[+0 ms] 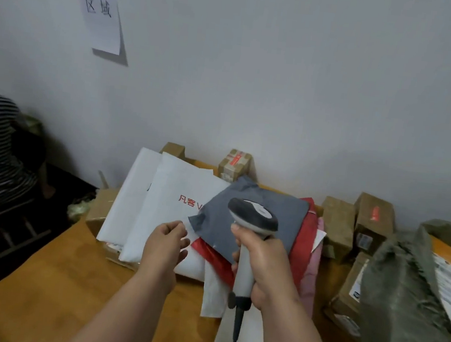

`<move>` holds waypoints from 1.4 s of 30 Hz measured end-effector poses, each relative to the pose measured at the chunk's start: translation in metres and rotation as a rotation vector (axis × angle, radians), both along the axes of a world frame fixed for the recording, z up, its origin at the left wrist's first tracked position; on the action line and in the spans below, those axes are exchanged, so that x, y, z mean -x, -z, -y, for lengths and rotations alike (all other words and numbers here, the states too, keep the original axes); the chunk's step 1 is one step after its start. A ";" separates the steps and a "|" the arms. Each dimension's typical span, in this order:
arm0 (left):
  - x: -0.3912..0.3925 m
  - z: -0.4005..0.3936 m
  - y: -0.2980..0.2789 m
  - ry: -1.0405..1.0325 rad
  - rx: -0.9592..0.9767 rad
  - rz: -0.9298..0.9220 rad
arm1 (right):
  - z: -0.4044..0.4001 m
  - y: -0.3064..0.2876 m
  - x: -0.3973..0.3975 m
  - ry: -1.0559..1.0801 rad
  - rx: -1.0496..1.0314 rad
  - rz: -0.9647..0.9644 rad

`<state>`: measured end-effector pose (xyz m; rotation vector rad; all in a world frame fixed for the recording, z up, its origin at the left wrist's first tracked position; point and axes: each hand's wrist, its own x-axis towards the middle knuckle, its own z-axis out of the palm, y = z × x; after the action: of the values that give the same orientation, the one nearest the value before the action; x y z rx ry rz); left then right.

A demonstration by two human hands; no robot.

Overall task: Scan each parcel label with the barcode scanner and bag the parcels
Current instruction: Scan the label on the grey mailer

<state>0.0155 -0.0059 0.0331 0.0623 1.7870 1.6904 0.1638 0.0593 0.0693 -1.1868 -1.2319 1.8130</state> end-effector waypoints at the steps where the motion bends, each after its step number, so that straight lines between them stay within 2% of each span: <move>1: 0.005 -0.002 0.005 0.014 0.026 -0.018 | -0.003 0.005 0.006 0.010 0.009 0.006; 6: 0.030 -0.029 0.025 0.132 0.145 -0.084 | -0.023 0.022 0.029 0.076 0.053 0.031; 11: 0.045 -0.068 0.039 0.302 0.232 -0.011 | -0.038 0.030 0.041 0.191 0.129 0.064; 16: 0.059 -0.095 0.051 0.238 0.210 0.071 | -0.046 0.038 0.050 0.297 0.162 0.073; 24: 0.064 -0.108 0.061 0.348 0.292 0.048 | -0.041 0.050 0.049 0.413 0.177 0.067; 29: 0.050 -0.105 0.036 0.333 0.157 0.044 | -0.034 0.046 0.040 0.405 0.099 0.094; 36: 0.018 -0.095 -0.018 0.331 -0.178 0.203 | -0.013 0.031 0.023 0.283 -0.051 0.038; 42: -0.019 -0.074 -0.053 0.347 -0.314 0.123 | 0.009 0.006 0.000 0.190 -0.122 -0.057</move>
<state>0.0342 0.0681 0.0862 0.3754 1.3197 1.6622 0.1638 0.0508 0.0631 -1.1356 -1.1400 1.5998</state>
